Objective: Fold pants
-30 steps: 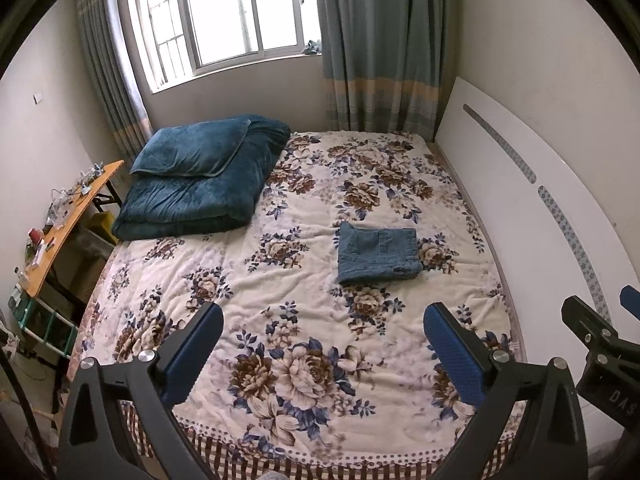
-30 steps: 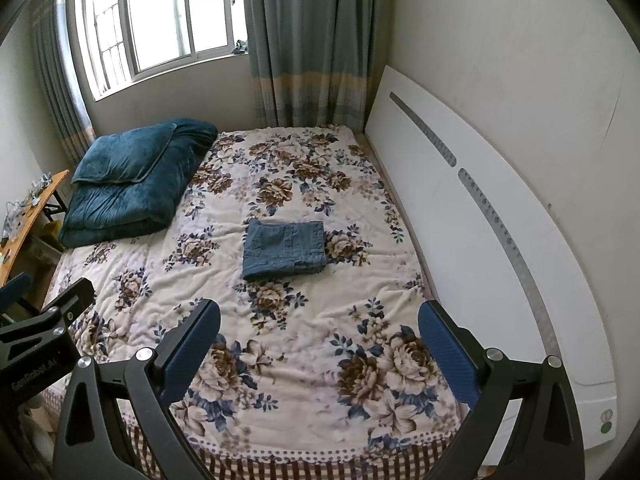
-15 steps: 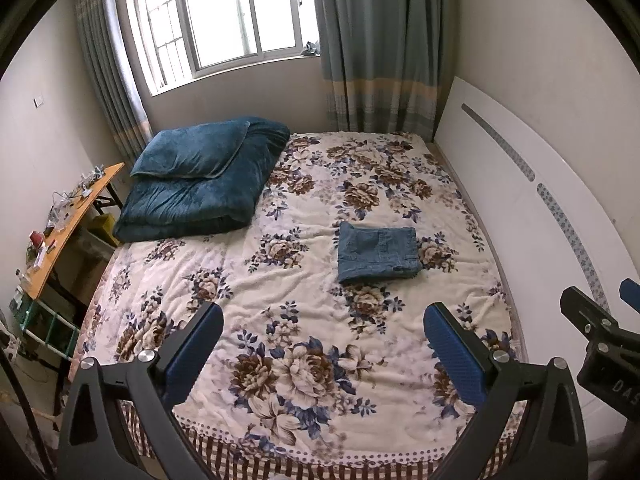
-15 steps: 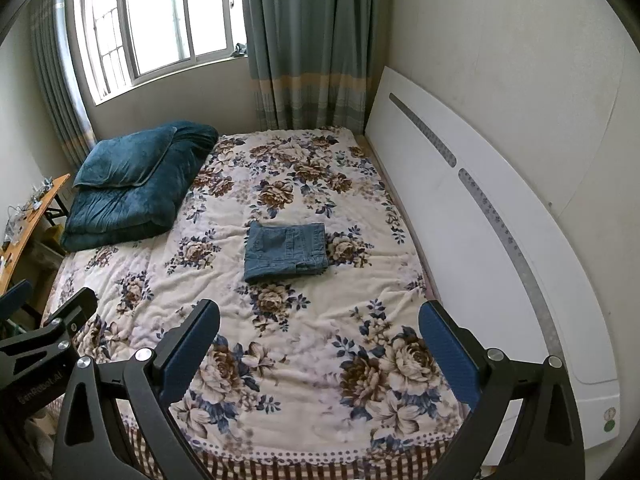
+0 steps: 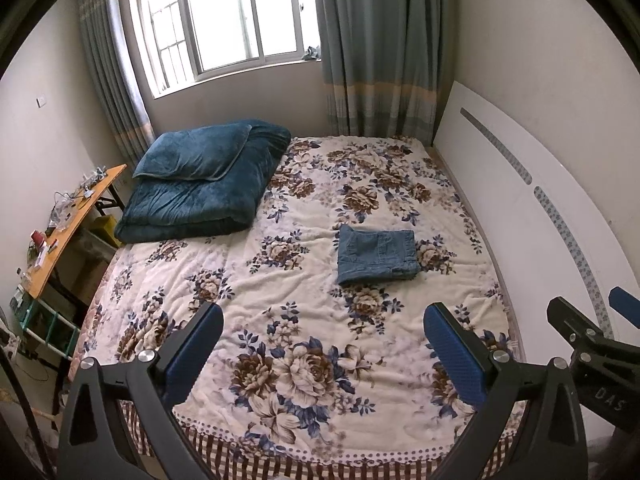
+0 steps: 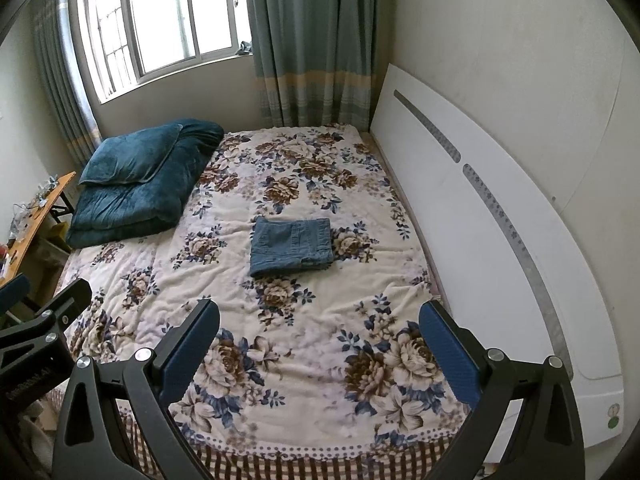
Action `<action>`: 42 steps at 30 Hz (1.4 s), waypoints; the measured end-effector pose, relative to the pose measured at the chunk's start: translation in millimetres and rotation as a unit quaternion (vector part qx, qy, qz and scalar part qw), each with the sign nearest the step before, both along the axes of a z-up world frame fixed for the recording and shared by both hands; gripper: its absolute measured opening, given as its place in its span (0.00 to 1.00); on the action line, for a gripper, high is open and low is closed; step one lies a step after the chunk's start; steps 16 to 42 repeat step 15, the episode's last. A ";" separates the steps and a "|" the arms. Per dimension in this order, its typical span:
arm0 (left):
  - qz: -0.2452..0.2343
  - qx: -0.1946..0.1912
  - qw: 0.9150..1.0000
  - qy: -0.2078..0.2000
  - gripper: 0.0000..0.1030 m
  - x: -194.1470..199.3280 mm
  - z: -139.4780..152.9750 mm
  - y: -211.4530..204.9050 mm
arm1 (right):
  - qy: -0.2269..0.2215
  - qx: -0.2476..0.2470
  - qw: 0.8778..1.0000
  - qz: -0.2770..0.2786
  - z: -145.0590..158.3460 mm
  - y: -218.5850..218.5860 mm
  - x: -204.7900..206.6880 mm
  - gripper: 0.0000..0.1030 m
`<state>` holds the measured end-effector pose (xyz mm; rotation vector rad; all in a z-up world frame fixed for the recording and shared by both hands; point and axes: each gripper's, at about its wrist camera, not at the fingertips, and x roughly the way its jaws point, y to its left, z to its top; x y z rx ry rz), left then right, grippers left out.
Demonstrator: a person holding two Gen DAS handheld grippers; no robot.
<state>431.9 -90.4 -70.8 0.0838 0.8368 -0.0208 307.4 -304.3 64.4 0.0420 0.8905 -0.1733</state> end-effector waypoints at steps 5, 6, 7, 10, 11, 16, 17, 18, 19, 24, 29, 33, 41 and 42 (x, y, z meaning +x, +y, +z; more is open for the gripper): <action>-0.002 -0.001 1.000 -0.001 1.00 -0.9 1.0 -1.5 | 0.001 0.003 1.000 0.000 0.4 -1.3 -1.8 0.99; -0.002 0.000 1.000 -0.001 1.00 -1.0 -0.2 -0.8 | 0.001 0.005 1.000 -0.001 1.4 -1.6 -4.1 0.99; -0.001 0.001 1.000 0.000 1.00 -1.3 0.7 -1.8 | 0.001 0.005 1.000 -0.002 1.6 -0.7 -6.2 0.99; 0.003 0.000 1.000 0.000 1.00 -2.3 0.4 -2.2 | 0.001 0.006 1.000 -0.002 1.7 -1.1 -6.3 0.99; 0.002 0.000 1.000 -0.002 1.00 -2.9 0.9 -2.0 | 0.001 0.005 1.000 -0.001 1.8 -1.7 -5.1 0.99; 0.001 0.000 1.000 -0.013 1.00 -4.3 3.8 -1.3 | 0.001 0.005 1.000 0.000 2.0 -3.4 -3.2 0.99; 0.001 0.000 1.000 -0.013 1.00 -4.3 3.8 -1.3 | 0.001 0.005 1.000 0.000 2.0 -3.4 -3.2 0.99; 0.001 0.000 1.000 -0.013 1.00 -4.3 3.8 -1.3 | 0.001 0.005 1.000 0.000 2.0 -3.4 -3.2 0.99; 0.001 0.000 1.000 -0.013 1.00 -4.3 3.8 -1.3 | 0.001 0.005 1.000 0.000 2.0 -3.4 -3.2 0.99; 0.001 0.000 1.000 -0.013 1.00 -4.3 3.8 -1.3 | 0.001 0.005 1.000 0.000 2.0 -3.4 -3.2 0.99; 0.001 0.000 1.000 -0.013 1.00 -4.3 3.8 -1.3 | 0.001 0.005 1.000 0.000 2.0 -3.4 -3.2 0.99; 0.001 0.000 1.000 -0.013 1.00 -4.3 3.8 -1.3 | 0.001 0.005 1.000 0.000 2.0 -3.4 -3.2 0.99; 0.001 0.000 1.000 -0.013 1.00 -4.3 3.8 -1.3 | 0.001 0.005 1.000 0.000 2.0 -3.4 -3.2 0.99; 0.001 0.000 1.000 -0.013 1.00 -4.3 3.8 -1.3 | 0.001 0.005 1.000 0.000 2.0 -3.4 -3.2 0.99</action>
